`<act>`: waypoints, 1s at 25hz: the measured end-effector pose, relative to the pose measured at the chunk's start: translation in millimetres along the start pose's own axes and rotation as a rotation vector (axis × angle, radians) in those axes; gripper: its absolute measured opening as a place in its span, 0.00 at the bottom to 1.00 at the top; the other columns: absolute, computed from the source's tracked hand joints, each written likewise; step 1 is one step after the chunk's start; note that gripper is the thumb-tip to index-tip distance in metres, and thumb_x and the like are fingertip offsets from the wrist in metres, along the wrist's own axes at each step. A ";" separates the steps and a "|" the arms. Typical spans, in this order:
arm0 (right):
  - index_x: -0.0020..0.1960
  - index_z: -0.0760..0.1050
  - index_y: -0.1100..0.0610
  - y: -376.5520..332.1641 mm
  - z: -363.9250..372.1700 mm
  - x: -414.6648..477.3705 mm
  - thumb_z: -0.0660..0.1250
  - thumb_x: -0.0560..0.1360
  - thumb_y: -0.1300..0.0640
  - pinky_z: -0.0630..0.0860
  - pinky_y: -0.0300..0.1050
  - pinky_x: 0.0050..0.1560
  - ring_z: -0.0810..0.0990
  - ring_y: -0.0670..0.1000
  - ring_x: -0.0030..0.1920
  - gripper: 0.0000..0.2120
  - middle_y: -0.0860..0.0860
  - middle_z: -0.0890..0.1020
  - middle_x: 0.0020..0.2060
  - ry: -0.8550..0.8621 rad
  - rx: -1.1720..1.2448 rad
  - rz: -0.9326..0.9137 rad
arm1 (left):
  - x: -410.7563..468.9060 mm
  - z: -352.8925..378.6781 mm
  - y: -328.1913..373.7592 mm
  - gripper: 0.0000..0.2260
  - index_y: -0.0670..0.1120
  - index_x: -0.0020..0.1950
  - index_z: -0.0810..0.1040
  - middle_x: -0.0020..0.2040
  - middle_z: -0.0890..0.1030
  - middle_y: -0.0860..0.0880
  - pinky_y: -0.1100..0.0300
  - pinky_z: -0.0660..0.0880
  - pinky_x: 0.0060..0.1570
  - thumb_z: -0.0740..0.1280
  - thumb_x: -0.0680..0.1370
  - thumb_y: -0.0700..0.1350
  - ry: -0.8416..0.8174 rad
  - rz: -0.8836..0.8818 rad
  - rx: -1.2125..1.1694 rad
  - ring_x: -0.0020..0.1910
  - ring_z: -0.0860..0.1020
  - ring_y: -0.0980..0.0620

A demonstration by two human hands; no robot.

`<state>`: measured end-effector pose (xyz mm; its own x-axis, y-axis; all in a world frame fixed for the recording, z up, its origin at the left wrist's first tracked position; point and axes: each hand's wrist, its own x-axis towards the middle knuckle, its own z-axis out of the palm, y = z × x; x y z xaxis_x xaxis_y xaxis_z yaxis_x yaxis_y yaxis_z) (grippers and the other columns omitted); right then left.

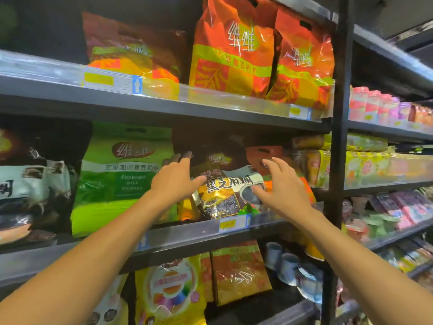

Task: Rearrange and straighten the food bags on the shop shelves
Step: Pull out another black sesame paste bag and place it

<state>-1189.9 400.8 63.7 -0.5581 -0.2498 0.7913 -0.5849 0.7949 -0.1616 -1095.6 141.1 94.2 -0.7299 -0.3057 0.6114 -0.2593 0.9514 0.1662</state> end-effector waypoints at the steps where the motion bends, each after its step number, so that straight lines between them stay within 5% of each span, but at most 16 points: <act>1: 0.79 0.63 0.50 2.2 6.1 4.9 0.68 0.74 0.36 0.73 0.55 0.68 0.70 0.56 0.74 0.38 0.51 0.68 0.77 -0.038 0.000 0.008 | 2.9 2.2 0.9 0.38 0.46 0.79 0.63 0.60 0.81 0.41 0.47 0.79 0.54 0.63 0.76 0.69 -0.017 -0.015 -0.038 0.61 0.79 0.39; 5: 0.80 0.58 0.53 10.7 24.7 22.1 0.70 0.71 0.31 0.78 0.54 0.60 0.77 0.58 0.68 0.47 0.53 0.75 0.72 -0.223 0.142 0.143 | 4.1 -0.2 10.1 0.31 0.42 0.73 0.68 0.36 0.77 0.49 0.55 0.71 0.33 0.66 0.79 0.62 -0.127 -0.108 -0.204 0.38 0.79 0.48; 10: 0.65 0.72 0.57 29.1 41.9 35.0 0.68 0.70 0.27 0.79 0.51 0.51 0.81 0.54 0.53 0.38 0.52 0.81 0.56 -0.457 0.283 0.268 | 2.2 3.1 18.4 0.25 0.38 0.65 0.68 0.51 0.79 0.43 0.44 0.85 0.45 0.70 0.80 0.55 -0.252 -0.353 -0.661 0.47 0.85 0.44; 14: 0.47 0.71 0.55 34.9 45.7 35.2 0.72 0.75 0.36 0.69 0.45 0.36 0.75 0.47 0.38 0.22 0.49 0.79 0.41 -0.463 0.468 0.259 | -9.5 4.4 26.0 0.33 0.40 0.80 0.53 0.59 0.74 0.43 0.37 0.83 0.50 0.69 0.82 0.47 -0.316 -0.450 -0.912 0.57 0.83 0.37; 17: 0.56 0.71 0.57 36.2 50.3 39.2 0.73 0.73 0.36 0.70 0.44 0.36 0.77 0.49 0.42 0.27 0.51 0.80 0.46 -0.445 0.565 0.248 | -10.8 5.5 29.4 0.33 0.40 0.80 0.52 0.51 0.72 0.46 0.36 0.82 0.53 0.68 0.82 0.43 -0.285 -0.487 -1.032 0.60 0.82 0.34; 22: 0.64 0.68 0.60 30.7 48.4 55.4 0.70 0.76 0.37 0.72 0.45 0.40 0.78 0.47 0.45 0.31 0.50 0.77 0.47 -0.367 0.646 0.216 | -5.9 -1.4 28.6 0.19 0.41 0.67 0.65 0.66 0.72 0.42 0.39 0.84 0.49 0.69 0.81 0.43 -0.188 -0.561 -1.133 0.56 0.84 0.36; 25: 0.64 0.69 0.61 29.7 45.9 60.9 0.69 0.78 0.39 0.72 0.47 0.43 0.77 0.49 0.47 0.28 0.52 0.78 0.51 -0.346 0.676 0.202 | -2.0 -4.2 26.1 0.11 0.41 0.61 0.75 0.60 0.83 0.39 0.47 0.82 0.49 0.69 0.80 0.44 -0.204 -0.621 -1.270 0.51 0.84 0.40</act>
<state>-1268.3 383.8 80.1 -0.7788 -0.3826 0.4971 -0.6214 0.3621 -0.6947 -1098.3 166.7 100.6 -0.8145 -0.5743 0.0822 0.0880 0.0179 0.9960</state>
